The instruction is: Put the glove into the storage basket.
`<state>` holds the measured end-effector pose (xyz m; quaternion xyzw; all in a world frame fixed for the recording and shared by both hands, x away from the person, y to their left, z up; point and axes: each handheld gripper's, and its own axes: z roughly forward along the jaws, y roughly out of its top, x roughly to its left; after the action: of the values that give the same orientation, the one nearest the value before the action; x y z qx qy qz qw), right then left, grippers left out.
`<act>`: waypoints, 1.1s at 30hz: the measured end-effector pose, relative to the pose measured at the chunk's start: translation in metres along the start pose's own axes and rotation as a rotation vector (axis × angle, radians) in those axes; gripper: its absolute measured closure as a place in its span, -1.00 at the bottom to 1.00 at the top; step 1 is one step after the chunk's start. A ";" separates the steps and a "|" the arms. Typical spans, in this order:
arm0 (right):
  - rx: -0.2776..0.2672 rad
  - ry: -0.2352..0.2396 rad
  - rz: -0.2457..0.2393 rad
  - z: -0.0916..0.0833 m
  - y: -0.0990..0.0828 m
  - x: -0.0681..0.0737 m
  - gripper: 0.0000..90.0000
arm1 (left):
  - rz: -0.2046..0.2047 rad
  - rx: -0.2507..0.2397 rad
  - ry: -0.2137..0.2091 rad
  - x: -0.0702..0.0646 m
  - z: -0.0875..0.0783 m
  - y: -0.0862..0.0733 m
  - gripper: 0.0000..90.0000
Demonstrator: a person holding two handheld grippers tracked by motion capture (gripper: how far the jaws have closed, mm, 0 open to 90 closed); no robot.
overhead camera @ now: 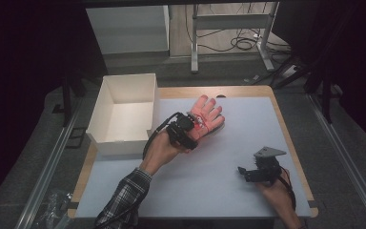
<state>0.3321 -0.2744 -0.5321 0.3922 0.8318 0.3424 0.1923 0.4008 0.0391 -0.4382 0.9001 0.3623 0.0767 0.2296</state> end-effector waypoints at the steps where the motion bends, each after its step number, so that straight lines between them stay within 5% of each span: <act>1: 0.000 0.000 0.000 0.000 0.000 0.000 -0.74 | 0.001 0.004 0.005 0.002 -0.004 0.002 -0.16; 10: 0.000 0.001 0.000 0.000 0.000 0.000 -0.74 | -0.025 -0.002 0.031 0.018 -0.031 0.011 -0.17; 20: 0.000 0.001 0.001 0.000 0.000 0.000 -0.74 | -0.102 -0.038 0.090 0.044 -0.070 0.015 -0.17; 33: 0.000 0.001 0.001 0.000 0.000 0.000 -0.74 | -0.232 -0.088 0.182 0.092 -0.117 -0.011 -0.17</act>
<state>0.3321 -0.2743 -0.5322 0.3925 0.8316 0.3429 0.1916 0.4251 0.1513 -0.3430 0.8304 0.4797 0.1468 0.2425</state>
